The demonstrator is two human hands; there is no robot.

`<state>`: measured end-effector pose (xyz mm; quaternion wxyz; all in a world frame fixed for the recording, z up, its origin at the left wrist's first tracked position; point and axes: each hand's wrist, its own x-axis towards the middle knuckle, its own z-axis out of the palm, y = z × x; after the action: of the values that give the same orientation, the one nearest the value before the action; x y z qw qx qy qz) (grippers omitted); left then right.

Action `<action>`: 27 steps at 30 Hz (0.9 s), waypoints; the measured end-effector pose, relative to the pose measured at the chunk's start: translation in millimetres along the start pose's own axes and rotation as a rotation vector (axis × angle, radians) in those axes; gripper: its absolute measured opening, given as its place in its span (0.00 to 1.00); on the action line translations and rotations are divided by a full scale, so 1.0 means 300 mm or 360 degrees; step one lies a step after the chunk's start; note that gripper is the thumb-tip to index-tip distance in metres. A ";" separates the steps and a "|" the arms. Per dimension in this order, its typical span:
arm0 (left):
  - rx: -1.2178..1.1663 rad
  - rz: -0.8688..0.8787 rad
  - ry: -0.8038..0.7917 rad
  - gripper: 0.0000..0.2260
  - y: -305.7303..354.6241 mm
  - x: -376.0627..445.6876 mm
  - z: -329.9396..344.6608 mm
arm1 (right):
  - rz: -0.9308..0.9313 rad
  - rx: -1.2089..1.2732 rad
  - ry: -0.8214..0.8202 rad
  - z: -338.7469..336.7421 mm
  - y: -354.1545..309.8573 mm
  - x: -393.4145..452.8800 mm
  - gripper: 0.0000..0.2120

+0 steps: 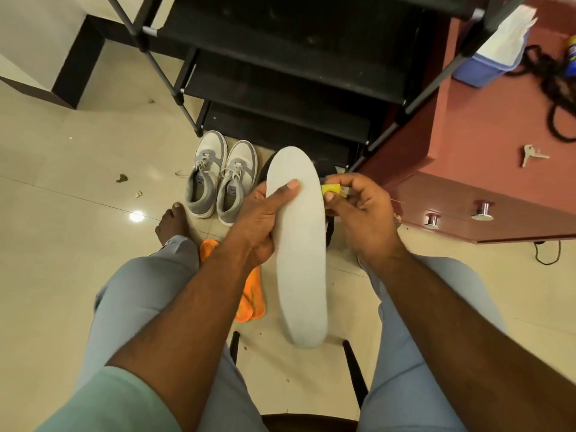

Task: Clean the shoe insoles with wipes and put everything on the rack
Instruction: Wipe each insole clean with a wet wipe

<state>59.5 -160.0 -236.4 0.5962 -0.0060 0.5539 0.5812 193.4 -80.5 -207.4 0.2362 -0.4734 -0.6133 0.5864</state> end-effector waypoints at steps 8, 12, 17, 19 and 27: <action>0.0133 0.0087 -0.0119 0.31 -0.007 0.003 0.009 | 0.0043 -0.0066 0.0153 0.006 0.003 0.019 0.09; 0.0192 0.0115 -0.0341 0.34 -0.017 -0.005 0.016 | -0.0039 -0.0482 0.0302 0.023 0.010 0.052 0.11; 0.0427 0.0086 -0.0336 0.35 -0.043 -0.008 0.037 | -0.0241 -0.0717 0.0213 0.054 0.013 0.052 0.11; 0.0474 0.0079 -0.0293 0.34 -0.058 -0.011 0.038 | -0.0413 -0.0808 0.0093 0.063 0.010 0.046 0.10; 0.0592 -0.0020 -0.0301 0.32 -0.075 -0.014 0.036 | -0.0389 -0.1069 0.0009 0.042 0.035 0.058 0.11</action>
<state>83.4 -163.2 -243.9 0.6399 0.1554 0.5932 0.4632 178.4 -73.3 -224.3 0.1376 -0.4494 -0.8234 0.3180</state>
